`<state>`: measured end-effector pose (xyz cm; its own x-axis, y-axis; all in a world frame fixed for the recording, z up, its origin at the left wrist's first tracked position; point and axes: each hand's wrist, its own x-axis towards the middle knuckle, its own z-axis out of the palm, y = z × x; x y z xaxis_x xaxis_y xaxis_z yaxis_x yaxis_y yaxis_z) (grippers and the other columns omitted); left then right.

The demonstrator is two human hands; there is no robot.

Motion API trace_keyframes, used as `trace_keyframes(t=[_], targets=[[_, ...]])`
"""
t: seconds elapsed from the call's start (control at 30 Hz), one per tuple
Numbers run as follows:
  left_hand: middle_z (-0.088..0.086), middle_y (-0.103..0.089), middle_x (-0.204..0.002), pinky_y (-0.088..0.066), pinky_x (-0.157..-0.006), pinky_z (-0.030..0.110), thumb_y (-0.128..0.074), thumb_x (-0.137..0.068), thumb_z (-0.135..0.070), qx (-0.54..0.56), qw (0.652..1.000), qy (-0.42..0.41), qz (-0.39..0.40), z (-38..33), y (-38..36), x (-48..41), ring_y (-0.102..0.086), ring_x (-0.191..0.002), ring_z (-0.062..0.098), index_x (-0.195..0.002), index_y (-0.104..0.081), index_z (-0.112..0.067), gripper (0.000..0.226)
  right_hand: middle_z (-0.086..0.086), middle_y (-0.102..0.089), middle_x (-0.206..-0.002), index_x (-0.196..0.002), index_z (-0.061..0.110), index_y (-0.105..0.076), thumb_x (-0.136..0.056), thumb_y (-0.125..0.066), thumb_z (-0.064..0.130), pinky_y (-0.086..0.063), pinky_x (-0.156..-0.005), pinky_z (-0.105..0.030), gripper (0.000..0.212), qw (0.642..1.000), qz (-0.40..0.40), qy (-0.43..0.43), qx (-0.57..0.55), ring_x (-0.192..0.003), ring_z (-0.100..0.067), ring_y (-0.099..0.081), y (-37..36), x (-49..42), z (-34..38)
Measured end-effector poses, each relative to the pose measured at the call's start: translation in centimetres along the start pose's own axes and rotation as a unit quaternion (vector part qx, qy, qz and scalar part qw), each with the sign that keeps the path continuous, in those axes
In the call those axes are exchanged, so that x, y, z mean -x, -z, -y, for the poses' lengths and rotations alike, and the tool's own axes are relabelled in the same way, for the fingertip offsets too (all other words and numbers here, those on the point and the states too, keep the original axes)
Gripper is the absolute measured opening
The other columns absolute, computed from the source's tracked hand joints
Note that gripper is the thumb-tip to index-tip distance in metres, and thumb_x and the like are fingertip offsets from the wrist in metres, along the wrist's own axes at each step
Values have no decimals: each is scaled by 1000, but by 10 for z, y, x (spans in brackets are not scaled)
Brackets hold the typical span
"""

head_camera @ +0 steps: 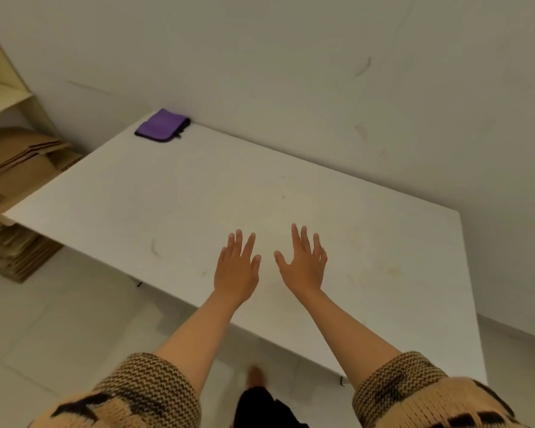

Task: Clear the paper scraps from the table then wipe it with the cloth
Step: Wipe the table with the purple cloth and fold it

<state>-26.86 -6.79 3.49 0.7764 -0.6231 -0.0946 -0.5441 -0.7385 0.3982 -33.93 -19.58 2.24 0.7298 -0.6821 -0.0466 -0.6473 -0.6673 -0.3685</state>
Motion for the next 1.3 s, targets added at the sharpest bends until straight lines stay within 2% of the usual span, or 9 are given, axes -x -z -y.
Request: trace_keyframes(t=[0.3, 0.5, 0.73, 0.97, 1.3], targets=[[5, 9, -157, 8, -115, 36, -16, -100, -41, 4, 998, 54, -10, 116, 55, -60, 16, -143, 22, -149, 3, -27, 54, 4, 7, -158, -147, 35, 6, -93, -31, 57, 5, -116, -44, 69, 997, 26, 70, 18, -144, -22, 13, -54, -67, 119], [4, 10, -157, 8, -115, 34, -16, -100, -42, 24, 999, 44, -12, 171, 96, -116, 16, -143, 19, -148, 1, -29, 53, 2, 6, -158, -147, 34, 5, -93, -32, 57, 3, -117, -45, 70, 997, 36, 64, 21, -144, -23, 12, -80, -122, 186], [5, 9, -157, 6, -115, 35, -18, -100, -42, -13, 998, 67, -8, 249, 127, -162, 13, -144, 22, -148, 1, -28, 54, 2, 4, -158, -148, 33, 3, -94, -34, 54, 2, -116, -44, 69, 996, 42, 80, 5, -145, -23, 9, -104, -168, 266], [6, 11, -157, 5, -115, 37, -18, -100, -44, -28, 996, 77, 19, 325, 155, -223, 13, -144, 24, -148, 5, -28, 56, 2, 4, -158, -148, 32, 0, -95, -37, 50, 2, -116, -42, 68, 996, 50, 60, -31, -145, -23, 10, -131, -212, 337], [4, 17, -156, 3, -115, 36, -26, -99, -45, -28, 998, 22, 47, 422, 189, -341, 16, -143, 22, -148, 4, -28, 61, 2, 0, -158, -149, 29, -3, -96, -39, 45, -5, -116, -43, 66, 995, 64, 1, -77, -145, -23, 6, -178, -304, 427]])
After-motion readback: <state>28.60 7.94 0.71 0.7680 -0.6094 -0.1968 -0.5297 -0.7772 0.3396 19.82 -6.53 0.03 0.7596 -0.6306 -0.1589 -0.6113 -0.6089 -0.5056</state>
